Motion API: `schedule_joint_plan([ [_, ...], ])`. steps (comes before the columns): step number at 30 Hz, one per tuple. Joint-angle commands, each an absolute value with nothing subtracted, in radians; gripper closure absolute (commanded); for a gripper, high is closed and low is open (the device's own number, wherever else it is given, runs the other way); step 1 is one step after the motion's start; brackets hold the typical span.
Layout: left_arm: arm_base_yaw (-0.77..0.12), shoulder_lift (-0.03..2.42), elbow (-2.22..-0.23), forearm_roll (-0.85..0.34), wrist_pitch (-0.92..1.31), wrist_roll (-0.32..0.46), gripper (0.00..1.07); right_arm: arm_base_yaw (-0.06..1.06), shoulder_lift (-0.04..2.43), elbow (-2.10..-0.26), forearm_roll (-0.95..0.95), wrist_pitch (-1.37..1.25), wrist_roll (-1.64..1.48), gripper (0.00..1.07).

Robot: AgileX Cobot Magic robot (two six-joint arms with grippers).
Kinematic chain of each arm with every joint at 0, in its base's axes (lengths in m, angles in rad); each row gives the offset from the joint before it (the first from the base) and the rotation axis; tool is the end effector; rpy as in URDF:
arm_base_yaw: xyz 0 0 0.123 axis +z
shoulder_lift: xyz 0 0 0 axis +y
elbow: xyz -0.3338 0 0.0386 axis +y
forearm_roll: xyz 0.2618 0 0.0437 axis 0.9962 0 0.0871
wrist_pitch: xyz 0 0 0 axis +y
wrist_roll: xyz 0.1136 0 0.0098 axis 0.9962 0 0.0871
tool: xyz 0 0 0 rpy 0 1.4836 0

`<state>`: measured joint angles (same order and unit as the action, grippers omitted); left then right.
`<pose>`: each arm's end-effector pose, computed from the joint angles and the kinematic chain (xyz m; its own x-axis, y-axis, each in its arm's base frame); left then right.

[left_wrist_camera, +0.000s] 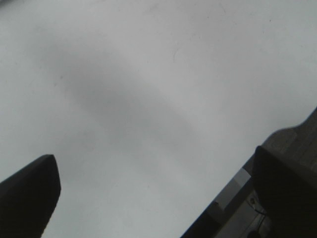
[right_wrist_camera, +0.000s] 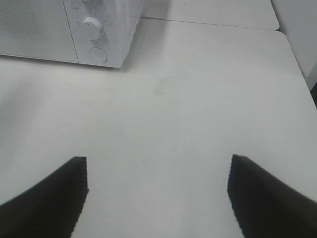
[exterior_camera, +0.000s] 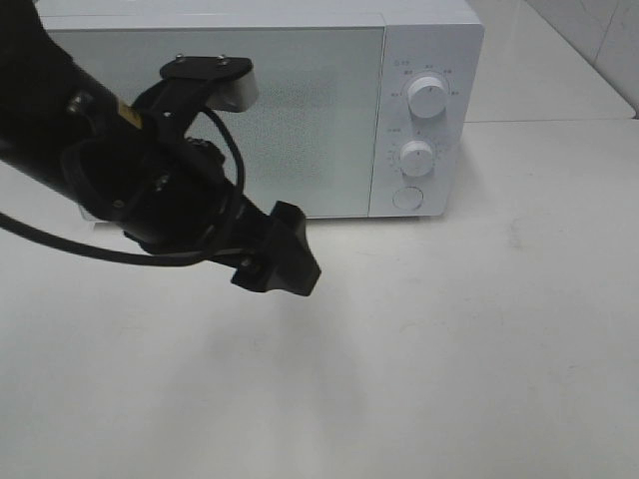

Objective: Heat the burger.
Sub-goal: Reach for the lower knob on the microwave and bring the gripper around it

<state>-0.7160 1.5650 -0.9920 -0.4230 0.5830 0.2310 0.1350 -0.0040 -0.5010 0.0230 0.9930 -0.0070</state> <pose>0.2378 -0.2411 0.2567 -0.7336 0.4728 -0.4882 0.6388 0.7248 -0.2581 -0.0212 -0.0007 0.2806 -0.3873 -0.0470 -0.9207 -0.1500 0.9886 0.0126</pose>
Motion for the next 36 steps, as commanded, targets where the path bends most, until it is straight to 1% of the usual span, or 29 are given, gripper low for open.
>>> schedule_joint_plan([
  [1,-0.626,1.509,-0.991,-0.400,0.732,0.173,0.08,0.128,-0.036,-0.498,0.018,0.994,0.000,0.31],
  [2,-0.599,1.496,-0.991,-0.400,0.761,0.171,0.08,0.128,-0.036,-0.498,0.018,0.994,0.000,0.31],
  [3,-0.599,1.496,-0.991,-0.400,0.761,0.171,0.08,0.128,-0.036,-0.498,0.018,0.994,0.000,0.31],
  [4,-0.551,1.470,-0.991,-0.396,0.818,0.171,0.08,0.128,-0.036,-0.498,0.018,0.994,0.000,0.31],
  [5,-0.523,1.454,-0.991,-0.392,0.845,0.171,0.08,0.128,-0.036,-0.498,0.018,0.994,0.000,0.31],
  [6,-0.523,1.454,-0.991,-0.392,0.845,0.171,0.08,0.128,-0.036,-0.498,0.018,0.994,0.000,0.31],
  [7,-0.473,1.422,-0.991,-0.375,0.893,0.171,0.08,0.128,-0.036,-0.498,0.018,0.994,0.000,0.31],
  [8,-0.445,1.404,-0.991,-0.366,0.913,0.171,0.08,0.128,-0.036,-0.498,0.018,0.994,0.000,0.31],
  [9,-0.445,1.404,-0.991,-0.366,0.913,0.171,0.08,0.128,-0.036,-0.498,0.018,0.994,0.000,0.31],
  [10,-0.388,1.372,-0.991,-0.347,0.960,0.171,0.08,0.128,-0.036,-0.498,0.018,0.994,0.000,0.31],
  [11,-0.365,1.357,-0.991,-0.339,0.980,0.170,0.08,0.128,-0.036,-0.498,0.018,0.994,0.000,0.31],
  [12,-0.365,1.357,-0.991,-0.339,0.980,0.170,0.08,0.128,-0.036,-0.498,0.018,0.994,0.000,0.31],
  [13,-0.306,1.318,-0.991,-0.320,1.013,0.167,0.08,0.128,-0.036,-0.498,0.018,0.994,0.000,0.31],
  [14,-0.306,1.318,-0.991,-0.320,1.013,0.167,0.08,0.128,-0.036,-0.498,0.018,0.994,0.000,0.31],
  [15,-0.253,1.277,-0.991,-0.305,1.043,0.166,0.08,0.128,-0.036,-0.498,0.018,0.994,0.000,0.31],
  [16,-0.222,1.261,-0.991,-0.296,1.057,0.164,0.08,0.128,-0.036,-0.498,0.018,0.994,0.000,0.31],
  [17,-0.222,1.261,-0.991,-0.296,1.057,0.164,0.08,0.128,-0.036,-0.498,0.018,0.994,0.000,0.31],
  [18,-0.170,1.225,-0.991,-0.270,1.092,0.150,0.08,0.128,-0.036,-0.498,0.018,0.994,0.000,0.31],
  [19,-0.142,1.206,-0.991,-0.249,1.106,0.137,0.08,0.128,-0.036,-0.498,0.018,0.994,0.000,0.31],
  [20,-0.142,1.206,-0.991,-0.249,1.106,0.137,0.08,0.128,-0.036,-0.498,0.018,0.994,0.000,0.31],
  [21,-0.093,1.167,-0.991,-0.208,1.131,0.106,0.08,0.128,-0.036,-0.498,0.018,0.994,0.000,0.31],
  [22,-0.066,1.147,-0.991,-0.186,1.144,0.094,0.08,0.128,-0.036,-0.498,0.018,0.994,0.000,0.31],
  [23,-0.066,1.147,-0.991,-0.186,1.144,0.094,0.08,0.128,-0.036,-0.498,0.018,0.994,0.000,0.31],
  [24,-0.015,1.110,-0.991,-0.156,1.166,0.087,0.08,0.128,-0.036,-0.498,0.018,0.994,0.000,0.31],
  [25,0.007,1.089,-0.991,-0.147,1.178,0.089,0.08,0.128,-0.036,-0.498,0.018,0.994,0.000,0.31],
  [26,0.007,1.089,-0.991,-0.147,1.178,0.089,0.08,0.128,-0.036,-0.498,0.018,0.994,0.000,0.31],
  [28,0.054,1.008,-0.991,-0.130,1.205,0.089,0.08,0.128,-0.036,-0.498,0.018,0.994,0.000,0.31],
  [35,0.054,0.893,-0.989,-0.124,1.218,0.089,0.08,0.128,-0.036,-0.498,0.018,0.994,0.000,0.31],
  [36,0.054,0.846,-0.972,-0.121,1.214,0.089,0.08,0.128,-0.036,-0.498,0.018,0.994,0.000,0.31],
])
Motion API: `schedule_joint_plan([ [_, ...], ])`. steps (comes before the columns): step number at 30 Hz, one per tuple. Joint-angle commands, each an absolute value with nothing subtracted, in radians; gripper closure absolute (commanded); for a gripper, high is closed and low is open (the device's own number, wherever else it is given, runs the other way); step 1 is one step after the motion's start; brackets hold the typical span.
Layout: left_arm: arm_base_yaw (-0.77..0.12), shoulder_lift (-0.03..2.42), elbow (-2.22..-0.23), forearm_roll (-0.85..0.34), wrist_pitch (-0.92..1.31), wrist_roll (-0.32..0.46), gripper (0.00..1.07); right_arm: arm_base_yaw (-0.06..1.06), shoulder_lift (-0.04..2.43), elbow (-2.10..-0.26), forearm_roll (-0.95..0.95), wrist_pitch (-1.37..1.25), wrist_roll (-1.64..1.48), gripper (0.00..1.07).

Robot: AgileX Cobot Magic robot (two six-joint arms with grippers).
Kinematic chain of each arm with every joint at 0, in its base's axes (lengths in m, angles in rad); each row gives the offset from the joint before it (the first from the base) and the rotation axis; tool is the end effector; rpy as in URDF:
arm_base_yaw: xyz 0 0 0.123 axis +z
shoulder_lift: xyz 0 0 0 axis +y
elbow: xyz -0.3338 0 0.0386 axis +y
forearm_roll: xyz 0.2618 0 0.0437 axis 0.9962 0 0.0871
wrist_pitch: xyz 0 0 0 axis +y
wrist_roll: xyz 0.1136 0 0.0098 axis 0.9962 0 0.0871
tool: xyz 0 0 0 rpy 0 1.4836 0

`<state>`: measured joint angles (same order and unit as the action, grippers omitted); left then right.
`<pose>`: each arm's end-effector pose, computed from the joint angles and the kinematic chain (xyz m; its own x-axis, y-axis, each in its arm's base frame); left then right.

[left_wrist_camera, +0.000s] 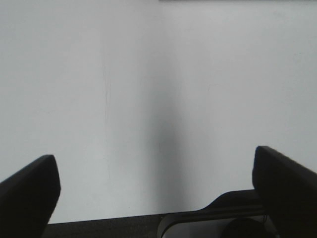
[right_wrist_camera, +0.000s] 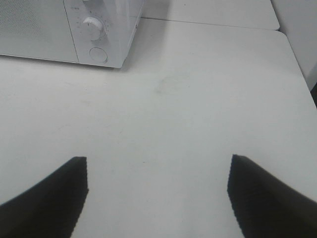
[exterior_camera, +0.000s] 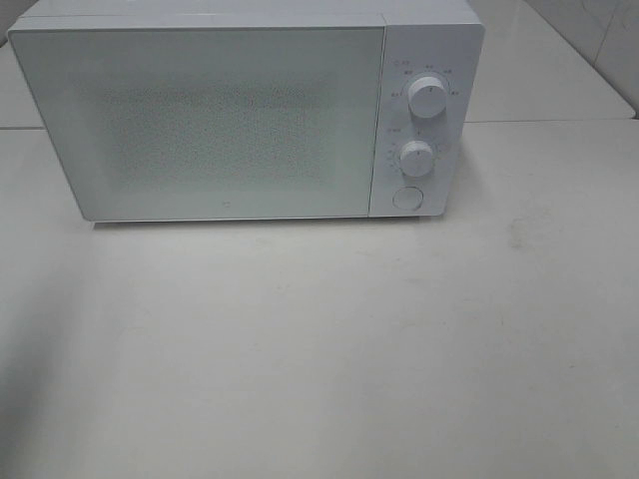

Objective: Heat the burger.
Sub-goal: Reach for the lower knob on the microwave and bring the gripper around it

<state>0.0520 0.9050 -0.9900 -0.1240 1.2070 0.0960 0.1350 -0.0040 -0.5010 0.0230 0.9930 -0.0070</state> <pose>0.1398 -0.0059 0.3778 -0.8558 0.0068 -0.5173 0.0519 0.9960 -0.0726 -0.0212 -0.0007 0.2806 -0.3873 -0.0470 -0.9207 -0.1500 0.9886 0.0126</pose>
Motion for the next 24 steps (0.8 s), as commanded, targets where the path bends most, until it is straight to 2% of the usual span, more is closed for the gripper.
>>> schedule_joint_plan([
  [1,0.054,0.789,-0.933,-0.112,1.203,0.089,0.08,0.128,-0.036,-0.498,0.018,0.994,0.000,0.31],
  [4,0.054,0.760,-0.904,-0.109,1.195,0.089,0.08,0.128,-0.036,-0.498,0.018,0.994,0.000,0.31],
  [7,0.054,0.634,-0.738,-0.107,1.159,0.107,0.08,0.128,-0.036,-0.498,0.018,0.994,0.000,0.31],
  [10,0.051,0.551,-0.657,-0.114,1.134,0.111,0.08,0.128,-0.036,-0.498,0.018,0.994,0.000,0.31],
  [16,0.051,0.435,-0.604,-0.114,1.103,0.111,0.08,0.128,-0.036,-0.498,0.018,0.994,0.000,0.31],
  [18,0.051,0.315,-0.588,-0.113,1.105,0.111,0.09,0.128,-0.036,-0.498,0.018,0.994,0.000,0.31],
  [24,0.051,0.154,-0.521,-0.099,1.076,0.112,0.09,0.128,-0.036,-0.498,0.018,0.994,0.000,0.31],
])
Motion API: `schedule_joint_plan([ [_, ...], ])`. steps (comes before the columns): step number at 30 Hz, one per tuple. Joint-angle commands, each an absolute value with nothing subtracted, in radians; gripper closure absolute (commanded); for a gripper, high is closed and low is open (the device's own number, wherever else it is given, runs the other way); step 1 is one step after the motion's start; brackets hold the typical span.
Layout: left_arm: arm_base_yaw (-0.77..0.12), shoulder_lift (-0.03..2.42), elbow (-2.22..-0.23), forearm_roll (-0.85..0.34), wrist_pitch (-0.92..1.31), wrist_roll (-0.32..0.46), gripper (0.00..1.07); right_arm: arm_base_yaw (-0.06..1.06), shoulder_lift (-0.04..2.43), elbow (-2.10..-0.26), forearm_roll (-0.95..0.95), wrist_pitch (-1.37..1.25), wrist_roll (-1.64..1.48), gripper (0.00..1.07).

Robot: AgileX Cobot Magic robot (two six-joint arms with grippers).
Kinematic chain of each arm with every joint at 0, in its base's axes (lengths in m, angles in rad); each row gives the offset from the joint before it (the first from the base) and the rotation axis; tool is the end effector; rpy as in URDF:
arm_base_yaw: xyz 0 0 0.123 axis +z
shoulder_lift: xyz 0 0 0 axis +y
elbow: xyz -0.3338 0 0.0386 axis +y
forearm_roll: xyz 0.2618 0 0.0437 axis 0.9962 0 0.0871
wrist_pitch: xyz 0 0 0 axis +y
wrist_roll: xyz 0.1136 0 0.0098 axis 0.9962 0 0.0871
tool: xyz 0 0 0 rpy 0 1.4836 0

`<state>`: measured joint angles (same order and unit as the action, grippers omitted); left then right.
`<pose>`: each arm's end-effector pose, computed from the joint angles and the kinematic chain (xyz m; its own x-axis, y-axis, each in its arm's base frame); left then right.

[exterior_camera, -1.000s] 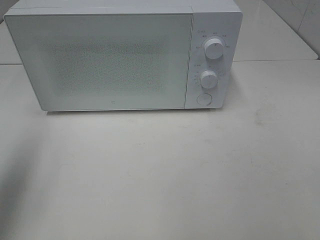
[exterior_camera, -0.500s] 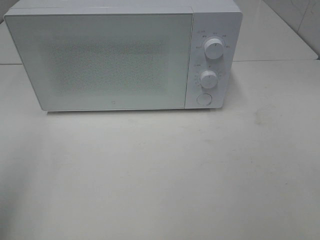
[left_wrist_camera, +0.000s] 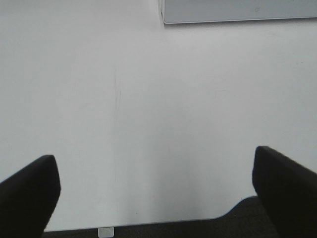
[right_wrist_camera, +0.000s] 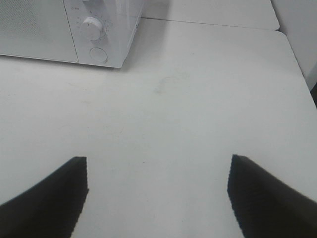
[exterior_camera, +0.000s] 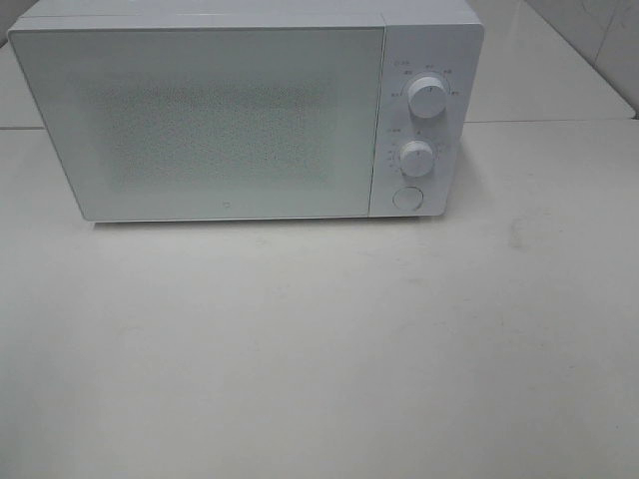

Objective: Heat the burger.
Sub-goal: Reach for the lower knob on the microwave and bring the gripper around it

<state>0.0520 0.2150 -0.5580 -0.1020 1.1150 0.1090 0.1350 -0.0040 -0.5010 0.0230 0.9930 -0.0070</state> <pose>0.0025 -0.0103 0.2894 -0.6276 0.0311 -0.7779 0.0593 0.9982 -0.0080 -0.0212 -0.0007 0.2806 -0.3873 -0.0470 -0.9207 -0.1500 0.9886 0.0126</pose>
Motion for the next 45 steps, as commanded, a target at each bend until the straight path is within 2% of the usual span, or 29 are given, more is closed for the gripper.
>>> schedule_joint_plan([
  [1,0.051,0.154,-0.521,-0.099,1.076,0.112,0.09,0.128,-0.036,-0.498,0.018,0.994,0.000,0.31],
  [9,0.051,-0.034,-0.517,-0.091,1.075,0.106,0.09,0.128,-0.036,-0.498,0.018,0.994,0.000,0.31],
  [45,0.051,-0.021,-0.517,-0.095,1.075,0.104,0.09,0.128,-0.024,-0.498,0.019,0.994,0.000,0.31],
])
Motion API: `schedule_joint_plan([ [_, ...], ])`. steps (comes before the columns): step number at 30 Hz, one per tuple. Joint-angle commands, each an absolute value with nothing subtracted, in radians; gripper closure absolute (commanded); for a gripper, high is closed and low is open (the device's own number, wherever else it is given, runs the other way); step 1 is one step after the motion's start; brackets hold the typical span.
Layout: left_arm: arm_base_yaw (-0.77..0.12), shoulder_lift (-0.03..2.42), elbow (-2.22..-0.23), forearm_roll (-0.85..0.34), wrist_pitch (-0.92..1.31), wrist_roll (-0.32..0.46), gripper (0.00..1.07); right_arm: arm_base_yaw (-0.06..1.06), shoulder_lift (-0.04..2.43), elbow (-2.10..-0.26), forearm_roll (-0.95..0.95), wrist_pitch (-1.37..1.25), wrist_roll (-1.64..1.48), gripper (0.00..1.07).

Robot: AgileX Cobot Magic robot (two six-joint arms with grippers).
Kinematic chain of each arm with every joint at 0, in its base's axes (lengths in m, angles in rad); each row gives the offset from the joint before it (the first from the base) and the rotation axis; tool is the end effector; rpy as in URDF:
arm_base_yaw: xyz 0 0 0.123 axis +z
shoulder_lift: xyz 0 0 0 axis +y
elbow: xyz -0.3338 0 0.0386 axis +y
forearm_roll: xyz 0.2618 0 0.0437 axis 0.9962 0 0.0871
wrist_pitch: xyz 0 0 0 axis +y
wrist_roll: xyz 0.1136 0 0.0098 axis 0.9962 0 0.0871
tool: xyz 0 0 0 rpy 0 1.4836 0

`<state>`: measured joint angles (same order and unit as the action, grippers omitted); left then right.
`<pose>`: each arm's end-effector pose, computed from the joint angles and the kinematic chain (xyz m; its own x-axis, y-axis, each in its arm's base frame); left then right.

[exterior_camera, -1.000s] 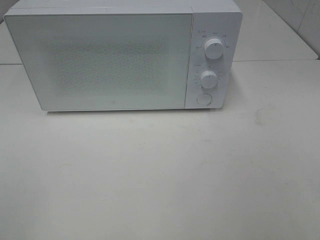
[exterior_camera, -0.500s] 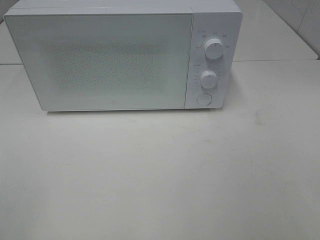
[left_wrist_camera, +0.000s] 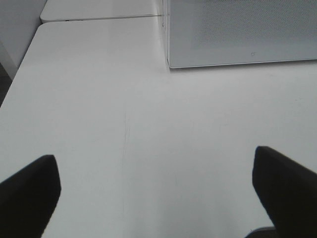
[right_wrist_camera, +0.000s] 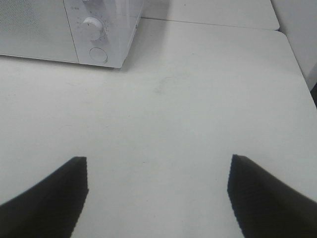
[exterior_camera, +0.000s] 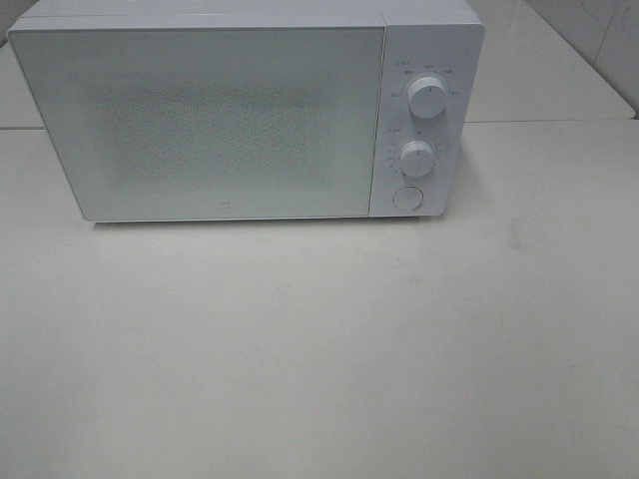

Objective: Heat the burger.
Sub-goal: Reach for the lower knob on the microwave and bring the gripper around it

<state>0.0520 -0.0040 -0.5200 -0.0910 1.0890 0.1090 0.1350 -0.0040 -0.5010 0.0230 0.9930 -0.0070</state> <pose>-0.0277 -0.0106 0.2769 -0.4554 0.0429 -0.8893 0.0501 0.9985 0.0225 -0.0212 -0.0007 0.2806 -0.3873 -0.0470 -0.9207 -0.1500 0.9886 0.0126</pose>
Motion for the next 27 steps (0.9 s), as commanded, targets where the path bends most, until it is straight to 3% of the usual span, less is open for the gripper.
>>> schedule_joint_plan([
  [1,0.051,-0.021,-0.517,-0.095,1.075,0.104,0.09,0.128,-0.024,-0.498,0.019,0.994,0.000,0.31],
  [16,0.051,-0.021,-0.517,-0.095,1.075,0.104,0.09,0.128,0.057,-0.534,0.013,0.911,0.031,0.31],
  [27,0.051,-0.021,-0.517,-0.095,1.075,0.104,0.09,0.128,0.307,-0.534,0.011,0.616,0.030,0.31],
])
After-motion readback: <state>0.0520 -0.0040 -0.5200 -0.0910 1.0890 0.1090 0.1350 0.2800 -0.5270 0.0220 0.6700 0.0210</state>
